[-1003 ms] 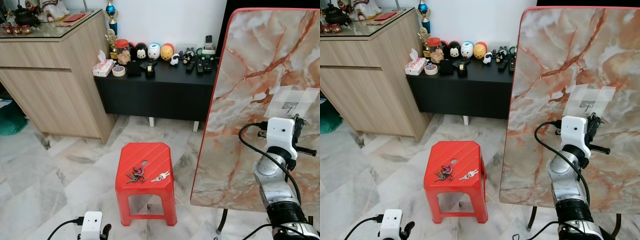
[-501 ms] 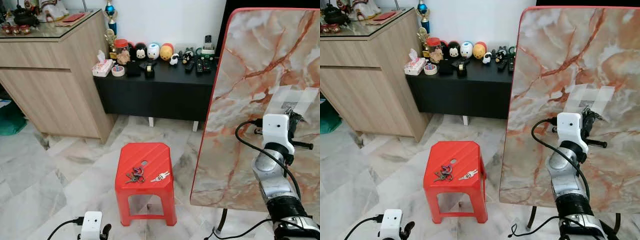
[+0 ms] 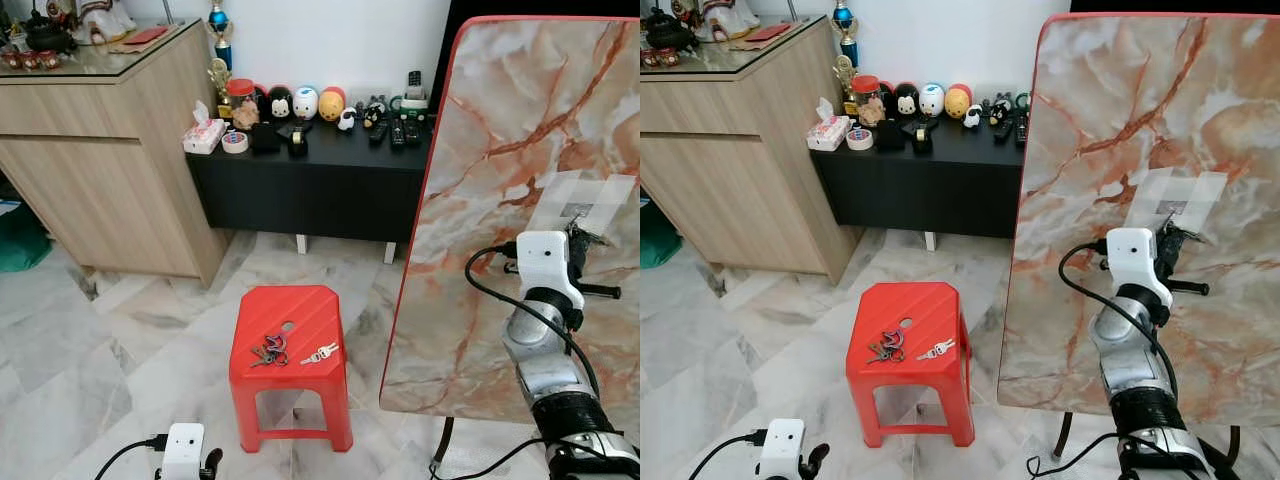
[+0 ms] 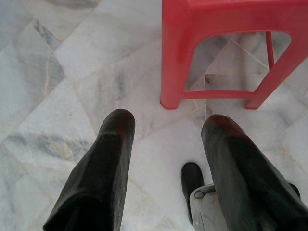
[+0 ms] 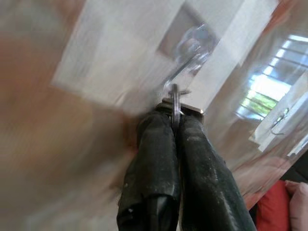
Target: Hang keys on a hook
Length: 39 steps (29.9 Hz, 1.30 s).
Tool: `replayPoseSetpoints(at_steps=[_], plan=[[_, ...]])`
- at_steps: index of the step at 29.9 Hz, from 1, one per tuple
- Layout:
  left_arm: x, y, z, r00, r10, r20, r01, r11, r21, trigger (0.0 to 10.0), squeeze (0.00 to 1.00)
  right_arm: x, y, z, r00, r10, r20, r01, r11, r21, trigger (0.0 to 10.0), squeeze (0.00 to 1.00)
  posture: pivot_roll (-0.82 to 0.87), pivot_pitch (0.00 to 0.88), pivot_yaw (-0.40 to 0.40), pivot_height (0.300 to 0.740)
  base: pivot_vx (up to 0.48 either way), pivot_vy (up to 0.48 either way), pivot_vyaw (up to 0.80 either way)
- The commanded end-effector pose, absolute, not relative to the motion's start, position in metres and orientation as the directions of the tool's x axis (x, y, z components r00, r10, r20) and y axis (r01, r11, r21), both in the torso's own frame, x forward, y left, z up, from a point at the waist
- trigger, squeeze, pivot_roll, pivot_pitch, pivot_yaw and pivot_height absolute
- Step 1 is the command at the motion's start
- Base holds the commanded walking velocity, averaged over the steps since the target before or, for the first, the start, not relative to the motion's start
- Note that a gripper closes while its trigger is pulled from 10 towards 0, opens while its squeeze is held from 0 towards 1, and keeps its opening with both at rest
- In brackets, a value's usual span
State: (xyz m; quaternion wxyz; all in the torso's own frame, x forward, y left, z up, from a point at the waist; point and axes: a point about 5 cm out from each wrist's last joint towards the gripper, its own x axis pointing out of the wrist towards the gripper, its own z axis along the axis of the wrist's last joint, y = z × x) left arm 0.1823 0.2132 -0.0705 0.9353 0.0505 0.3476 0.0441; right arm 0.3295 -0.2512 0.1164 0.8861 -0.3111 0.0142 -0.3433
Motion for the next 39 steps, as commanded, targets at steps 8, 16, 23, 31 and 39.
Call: replayPoseSetpoints(at_steps=[8, 16, 23, 31, 39], plan=[[0.180, 0.214, -0.072, 0.742, 0.131, -0.658, -0.064, 0.990, 0.126, 10.0, 0.00, 0.330, -0.254, 0.117, 0.767, -0.616, 0.179, 0.593, 0.575, -0.564, 10.0, 0.00, -0.03, 0.000, 0.005, 0.740, 0.000, 0.000, 0.00], [0.180, 0.214, -0.072, 0.742, 0.132, -0.657, -0.065, 0.990, 0.126, 10.0, 0.00, 0.331, -0.254, 0.121, 0.763, -0.617, 0.193, 0.614, 0.598, -0.515, 10.0, 1.00, -0.03, 0.000, 0.006, 0.740, 0.000, 0.000, 0.00], [0.180, 0.214, -0.072, 0.741, 0.134, -0.658, -0.066, 0.990, 0.126, 10.0, 0.00, 0.332, -0.249, 0.126, 0.775, -0.591, 0.225, 0.620, 0.641, -0.453, 10.0, 1.00, -0.03, 0.000, 0.007, 0.740, 0.000, 0.000, 0.00], [0.179, 0.214, -0.073, 0.740, 0.134, -0.660, -0.067, 0.990, 0.126, 10.0, 0.00, 0.330, -0.236, 0.120, 0.844, -0.501, 0.192, 0.535, 0.760, -0.369, 10.0, 0.00, -0.03, 0.000, 0.003, 0.740, 0.000, 0.000, 0.00], [0.178, 0.214, -0.073, 0.737, 0.134, -0.663, -0.066, 0.990, 0.126, 10.0, 0.00, 0.302, -0.222, 0.078, 0.936, -0.345, 0.066, 0.346, 0.873, -0.343, 10.0, 0.00, -0.03, 0.000, 0.000, 0.740, 0.000, 0.000, 0.00]])
